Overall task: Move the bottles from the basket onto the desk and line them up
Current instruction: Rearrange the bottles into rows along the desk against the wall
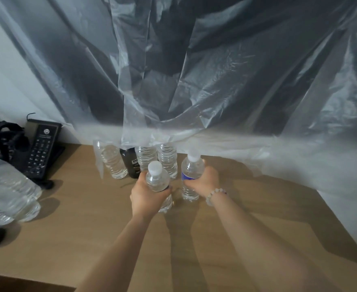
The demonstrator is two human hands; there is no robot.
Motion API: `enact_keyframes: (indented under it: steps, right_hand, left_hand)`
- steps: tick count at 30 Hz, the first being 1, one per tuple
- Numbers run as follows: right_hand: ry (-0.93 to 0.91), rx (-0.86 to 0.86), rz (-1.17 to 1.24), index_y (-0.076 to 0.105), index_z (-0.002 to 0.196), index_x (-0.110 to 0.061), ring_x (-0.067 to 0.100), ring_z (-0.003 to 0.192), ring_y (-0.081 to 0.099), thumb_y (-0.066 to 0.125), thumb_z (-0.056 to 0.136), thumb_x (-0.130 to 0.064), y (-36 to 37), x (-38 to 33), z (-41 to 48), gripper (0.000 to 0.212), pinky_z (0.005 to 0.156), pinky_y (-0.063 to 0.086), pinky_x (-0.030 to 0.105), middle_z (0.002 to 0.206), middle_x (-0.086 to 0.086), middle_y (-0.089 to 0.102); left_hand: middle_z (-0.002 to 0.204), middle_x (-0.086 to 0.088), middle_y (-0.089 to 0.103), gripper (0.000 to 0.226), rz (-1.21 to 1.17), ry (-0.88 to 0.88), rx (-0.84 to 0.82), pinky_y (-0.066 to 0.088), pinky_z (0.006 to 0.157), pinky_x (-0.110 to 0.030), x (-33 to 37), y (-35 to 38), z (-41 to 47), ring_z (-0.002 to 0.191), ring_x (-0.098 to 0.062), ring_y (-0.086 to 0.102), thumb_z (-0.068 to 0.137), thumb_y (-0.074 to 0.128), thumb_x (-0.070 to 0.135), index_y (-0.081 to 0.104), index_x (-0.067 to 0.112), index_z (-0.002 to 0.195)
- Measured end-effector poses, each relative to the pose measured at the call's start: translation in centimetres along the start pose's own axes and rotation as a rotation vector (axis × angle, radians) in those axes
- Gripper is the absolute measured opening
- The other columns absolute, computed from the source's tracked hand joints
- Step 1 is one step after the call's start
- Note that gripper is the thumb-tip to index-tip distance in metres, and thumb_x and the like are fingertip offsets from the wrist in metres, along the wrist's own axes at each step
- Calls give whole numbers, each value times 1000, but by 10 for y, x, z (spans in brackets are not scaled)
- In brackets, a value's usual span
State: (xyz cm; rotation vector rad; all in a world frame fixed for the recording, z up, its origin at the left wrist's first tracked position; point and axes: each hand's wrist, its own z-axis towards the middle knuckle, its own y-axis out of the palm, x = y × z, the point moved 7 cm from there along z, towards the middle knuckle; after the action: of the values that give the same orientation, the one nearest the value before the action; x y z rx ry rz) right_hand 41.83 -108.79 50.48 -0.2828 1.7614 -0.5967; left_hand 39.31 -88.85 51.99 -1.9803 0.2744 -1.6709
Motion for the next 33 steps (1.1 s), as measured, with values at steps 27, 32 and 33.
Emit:
enact_keyframes:
  steps: [27, 32, 33]
  right_hand:
    - [77, 111, 2, 52, 116, -17, 22, 110, 56, 80, 64, -24, 17, -17, 65, 60, 91, 47, 31, 116, 2, 60]
    - [69, 100, 1, 50, 119, -18, 21, 111, 56, 80, 64, -24, 17, -18, 67, 63, 93, 46, 31, 118, 0, 60]
    - [70, 97, 0, 50, 120, -18, 21, 111, 56, 80, 65, -24, 17, -18, 66, 63, 92, 46, 30, 118, 0, 59]
  left_hand:
    - [89, 17, 60, 56, 30, 59, -100, 48, 82, -30, -9, 0, 15, 90, -12, 59, 57, 83, 37, 53, 29, 104]
    - [91, 18, 59, 59, 21, 50, -115, 47, 82, -27, -10, 1, 16, 90, -9, 56, 57, 83, 38, 53, 31, 107]
    - [92, 18, 60, 59, 24, 49, -116, 47, 83, -28, -11, 1, 16, 91, -10, 56, 57, 83, 38, 53, 31, 107]
